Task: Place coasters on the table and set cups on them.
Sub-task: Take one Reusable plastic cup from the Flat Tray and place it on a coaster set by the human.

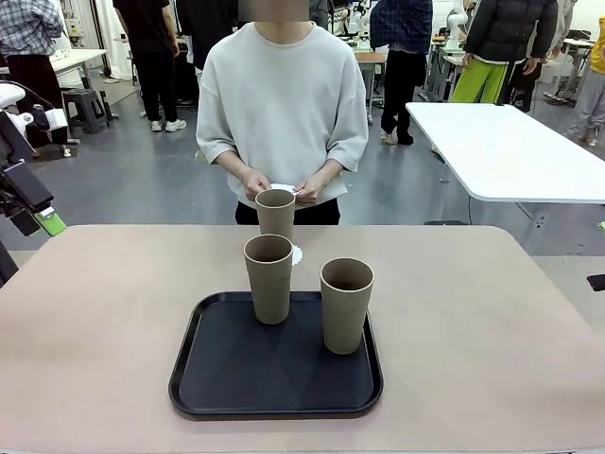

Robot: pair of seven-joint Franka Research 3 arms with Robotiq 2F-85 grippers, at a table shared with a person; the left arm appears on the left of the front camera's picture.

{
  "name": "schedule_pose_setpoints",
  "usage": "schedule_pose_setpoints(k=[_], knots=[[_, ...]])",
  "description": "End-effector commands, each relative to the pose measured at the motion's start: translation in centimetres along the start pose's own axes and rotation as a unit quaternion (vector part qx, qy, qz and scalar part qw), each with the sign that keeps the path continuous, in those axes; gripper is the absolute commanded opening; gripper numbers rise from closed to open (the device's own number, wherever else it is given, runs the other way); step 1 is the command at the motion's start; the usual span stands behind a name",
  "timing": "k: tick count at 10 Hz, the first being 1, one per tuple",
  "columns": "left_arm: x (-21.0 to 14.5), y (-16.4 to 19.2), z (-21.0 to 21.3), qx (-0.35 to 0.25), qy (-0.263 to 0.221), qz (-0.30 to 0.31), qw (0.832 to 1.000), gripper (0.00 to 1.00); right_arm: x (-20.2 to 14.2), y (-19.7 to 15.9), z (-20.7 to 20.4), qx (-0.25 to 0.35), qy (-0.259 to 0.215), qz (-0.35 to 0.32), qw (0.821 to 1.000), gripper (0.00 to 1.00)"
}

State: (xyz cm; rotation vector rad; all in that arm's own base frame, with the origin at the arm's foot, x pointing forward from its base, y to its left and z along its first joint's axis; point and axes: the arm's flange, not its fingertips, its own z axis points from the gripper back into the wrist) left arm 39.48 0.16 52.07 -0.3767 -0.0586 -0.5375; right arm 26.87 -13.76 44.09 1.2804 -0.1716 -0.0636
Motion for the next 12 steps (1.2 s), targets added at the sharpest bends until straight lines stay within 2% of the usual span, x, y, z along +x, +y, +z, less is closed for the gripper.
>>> schedule_pose_setpoints(k=[1,2,4,6,8,10,12], knots=[[-0.7,2.9,-0.6,-0.125,-0.086,-0.019,0.988,1.00,0.0,0.0,0.0,0.004,-0.002,0.000,1.000,1.00],[-1.8,5.8,-1.0,-0.221,-0.143,-0.029,0.964,1.00,0.0,0.0,0.0,0.004,-0.002,0.000,1.000,1.00],[-6.2,10.7,-2.8,-0.316,-0.228,-0.020,0.921,1.00,0.0,0.0,0.0,0.004,-0.002,0.000,1.000,1.00],[-8.8,15.1,-3.0,-0.359,-0.268,0.013,0.894,1.00,0.0,0.0,0.0,0.004,-0.002,0.000,1.000,1.00],[-11.5,19.0,-2.5,-0.417,-0.271,0.038,0.867,1.00,0.0,0.0,0.0,0.004,-0.002,0.000,1.000,1.00],[-12.9,21.3,-1.6,-0.414,-0.267,0.072,0.867,1.00,0.0,0.0,0.0,0.004,-0.002,0.000,1.000,1.00],[-13.8,21.7,-1.3,-0.400,-0.250,0.093,0.877,1.00,0.0,0.0,0.0,0.004,-0.002,0.000,1.000,1.00]])
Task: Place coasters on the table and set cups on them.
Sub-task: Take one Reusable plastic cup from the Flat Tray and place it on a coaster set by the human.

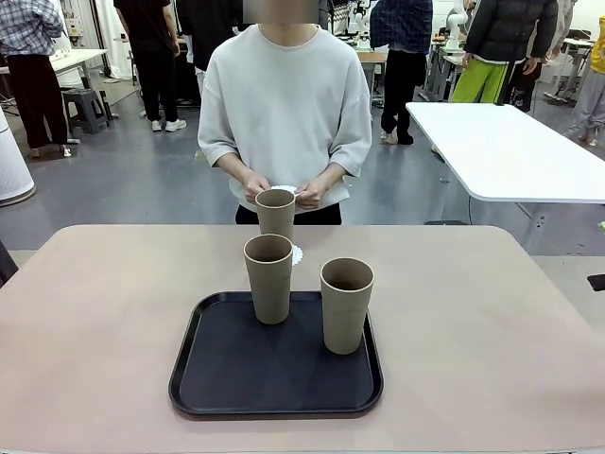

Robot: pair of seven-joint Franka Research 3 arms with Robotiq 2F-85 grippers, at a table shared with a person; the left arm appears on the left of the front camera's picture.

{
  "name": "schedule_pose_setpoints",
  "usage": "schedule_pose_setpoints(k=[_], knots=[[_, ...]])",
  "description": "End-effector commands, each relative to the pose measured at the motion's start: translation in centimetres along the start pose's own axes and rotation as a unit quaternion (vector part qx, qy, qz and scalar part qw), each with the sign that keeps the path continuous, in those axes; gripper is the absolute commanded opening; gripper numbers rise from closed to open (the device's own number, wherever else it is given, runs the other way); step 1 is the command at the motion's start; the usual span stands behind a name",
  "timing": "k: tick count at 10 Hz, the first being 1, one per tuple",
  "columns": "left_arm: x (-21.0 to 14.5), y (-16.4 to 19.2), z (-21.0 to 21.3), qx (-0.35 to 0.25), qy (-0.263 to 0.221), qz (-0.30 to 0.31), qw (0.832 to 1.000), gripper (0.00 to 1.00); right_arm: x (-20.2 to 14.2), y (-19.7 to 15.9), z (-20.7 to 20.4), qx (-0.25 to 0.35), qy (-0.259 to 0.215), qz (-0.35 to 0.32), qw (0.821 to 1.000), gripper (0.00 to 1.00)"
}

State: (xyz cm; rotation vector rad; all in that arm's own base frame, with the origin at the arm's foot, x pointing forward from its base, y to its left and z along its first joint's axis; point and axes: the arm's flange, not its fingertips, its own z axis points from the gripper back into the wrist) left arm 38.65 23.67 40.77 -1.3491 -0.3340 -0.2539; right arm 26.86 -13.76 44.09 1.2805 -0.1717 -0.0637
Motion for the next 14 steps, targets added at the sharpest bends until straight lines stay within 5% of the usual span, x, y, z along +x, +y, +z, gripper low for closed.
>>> schedule_pose_setpoints(k=[1,14], knots=[[0.2,-0.5,0.3,0.030,0.016,0.029,0.999,1.00,0.1,0.0,0.0,0.004,-0.002,0.000,1.000,1.00],[0.5,-0.4,-0.1,0.046,0.032,0.032,0.998,1.00,0.1,0.0,0.0,0.004,-0.002,0.000,1.000,1.00]])
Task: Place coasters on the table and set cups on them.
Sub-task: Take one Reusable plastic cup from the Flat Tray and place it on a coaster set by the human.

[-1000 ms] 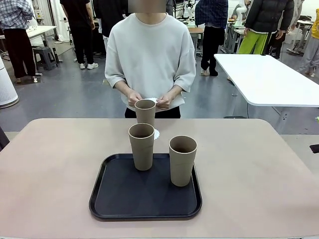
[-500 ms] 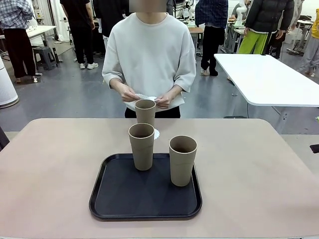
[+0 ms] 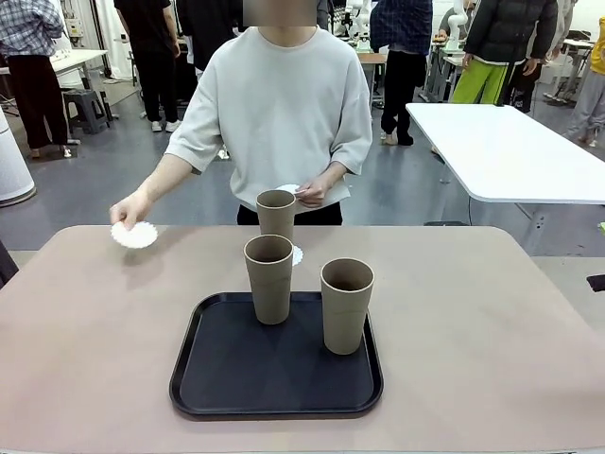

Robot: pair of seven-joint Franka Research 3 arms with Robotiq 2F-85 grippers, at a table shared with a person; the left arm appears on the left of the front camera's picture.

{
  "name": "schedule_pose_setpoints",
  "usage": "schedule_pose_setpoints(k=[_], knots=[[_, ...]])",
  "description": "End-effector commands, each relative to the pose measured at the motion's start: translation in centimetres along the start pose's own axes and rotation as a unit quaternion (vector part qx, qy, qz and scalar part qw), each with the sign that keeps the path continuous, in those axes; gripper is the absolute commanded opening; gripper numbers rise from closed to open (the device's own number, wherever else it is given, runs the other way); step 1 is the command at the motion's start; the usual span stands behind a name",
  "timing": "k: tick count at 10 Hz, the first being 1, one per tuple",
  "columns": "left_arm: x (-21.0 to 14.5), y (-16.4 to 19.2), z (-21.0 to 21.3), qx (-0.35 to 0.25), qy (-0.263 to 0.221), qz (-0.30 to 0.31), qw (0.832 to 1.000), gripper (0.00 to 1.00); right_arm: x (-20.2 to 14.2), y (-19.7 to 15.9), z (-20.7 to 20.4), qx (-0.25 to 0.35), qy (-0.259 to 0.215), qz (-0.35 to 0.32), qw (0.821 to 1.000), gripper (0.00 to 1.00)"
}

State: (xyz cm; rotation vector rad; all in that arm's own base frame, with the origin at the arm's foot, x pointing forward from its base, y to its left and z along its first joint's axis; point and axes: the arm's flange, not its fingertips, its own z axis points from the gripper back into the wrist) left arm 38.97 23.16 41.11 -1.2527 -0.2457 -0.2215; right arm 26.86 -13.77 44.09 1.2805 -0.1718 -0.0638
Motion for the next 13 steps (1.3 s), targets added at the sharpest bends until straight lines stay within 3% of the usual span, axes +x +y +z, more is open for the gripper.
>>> schedule_pose_setpoints(k=[1,13], knots=[[0.09,-0.10,0.36,-0.002,0.000,-0.001,1.000,1.00,0.05,0.01,0.00,0.004,-0.002,0.000,1.000,1.00],[0.09,-0.10,0.36,-0.002,0.000,-0.001,1.000,1.00,0.05,0.01,0.00,0.004,-0.002,0.000,1.000,1.00]])
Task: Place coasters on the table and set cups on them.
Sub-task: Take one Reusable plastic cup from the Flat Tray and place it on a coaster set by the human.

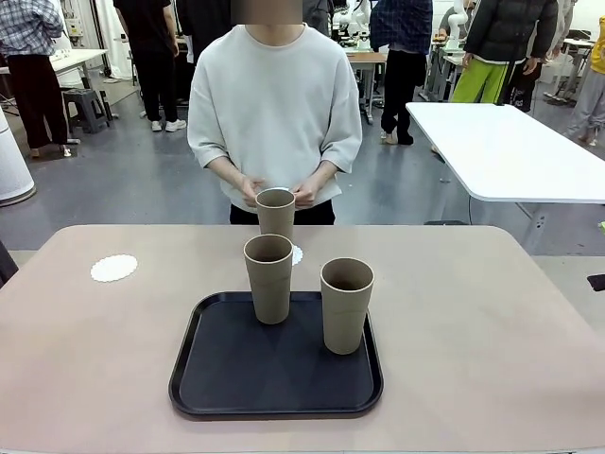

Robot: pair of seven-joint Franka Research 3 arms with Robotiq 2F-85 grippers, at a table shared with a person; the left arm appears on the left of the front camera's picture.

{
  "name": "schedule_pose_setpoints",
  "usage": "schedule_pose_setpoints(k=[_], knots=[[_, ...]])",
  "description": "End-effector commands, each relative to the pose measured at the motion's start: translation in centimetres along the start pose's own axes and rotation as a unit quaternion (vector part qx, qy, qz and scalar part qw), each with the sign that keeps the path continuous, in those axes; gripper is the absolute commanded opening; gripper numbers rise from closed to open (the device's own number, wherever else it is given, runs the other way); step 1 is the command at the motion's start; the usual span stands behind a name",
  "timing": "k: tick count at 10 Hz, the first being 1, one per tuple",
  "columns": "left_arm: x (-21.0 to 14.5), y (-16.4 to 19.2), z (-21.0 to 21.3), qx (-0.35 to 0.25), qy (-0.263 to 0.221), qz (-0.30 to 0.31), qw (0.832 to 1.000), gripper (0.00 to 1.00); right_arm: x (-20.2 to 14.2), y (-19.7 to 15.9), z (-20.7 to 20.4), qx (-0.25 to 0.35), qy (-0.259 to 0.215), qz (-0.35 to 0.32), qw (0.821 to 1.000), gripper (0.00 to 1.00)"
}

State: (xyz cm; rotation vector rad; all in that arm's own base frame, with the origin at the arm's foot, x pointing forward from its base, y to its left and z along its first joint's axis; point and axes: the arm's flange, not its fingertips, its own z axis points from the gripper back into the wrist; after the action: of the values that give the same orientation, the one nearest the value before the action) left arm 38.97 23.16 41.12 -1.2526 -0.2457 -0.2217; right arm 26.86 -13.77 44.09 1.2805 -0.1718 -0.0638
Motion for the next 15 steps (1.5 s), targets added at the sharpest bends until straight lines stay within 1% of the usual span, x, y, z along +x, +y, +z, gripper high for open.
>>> schedule_pose_setpoints(k=[1,11,12,13,14,15], knots=[[0.1,-0.1,0.4,-0.002,0.000,-0.001,1.000,1.00,0.1,0.0,0.0,0.004,-0.002,0.000,1.000,1.00],[0.0,0.0,0.0,0.000,0.000,0.000,1.000,1.00,0.1,0.0,0.0,0.004,-0.002,0.000,1.000,1.00],[0.7,-1.7,0.0,0.016,0.008,-0.057,0.998,1.00,0.1,0.0,0.0,0.004,-0.002,0.000,1.000,1.00],[2.1,-4.1,-0.9,0.074,0.005,-0.089,0.993,1.00,0.1,0.0,0.0,0.004,-0.002,0.000,1.000,1.00],[4.4,-7.2,-2.2,0.144,0.010,-0.115,0.983,1.00,0.1,0.0,0.0,0.004,-0.002,0.000,1.000,1.00],[6.0,-9.4,-3.8,0.189,0.011,-0.133,0.973,1.00,0.1,0.0,0.0,0.004,-0.002,0.000,1.000,1.00]])
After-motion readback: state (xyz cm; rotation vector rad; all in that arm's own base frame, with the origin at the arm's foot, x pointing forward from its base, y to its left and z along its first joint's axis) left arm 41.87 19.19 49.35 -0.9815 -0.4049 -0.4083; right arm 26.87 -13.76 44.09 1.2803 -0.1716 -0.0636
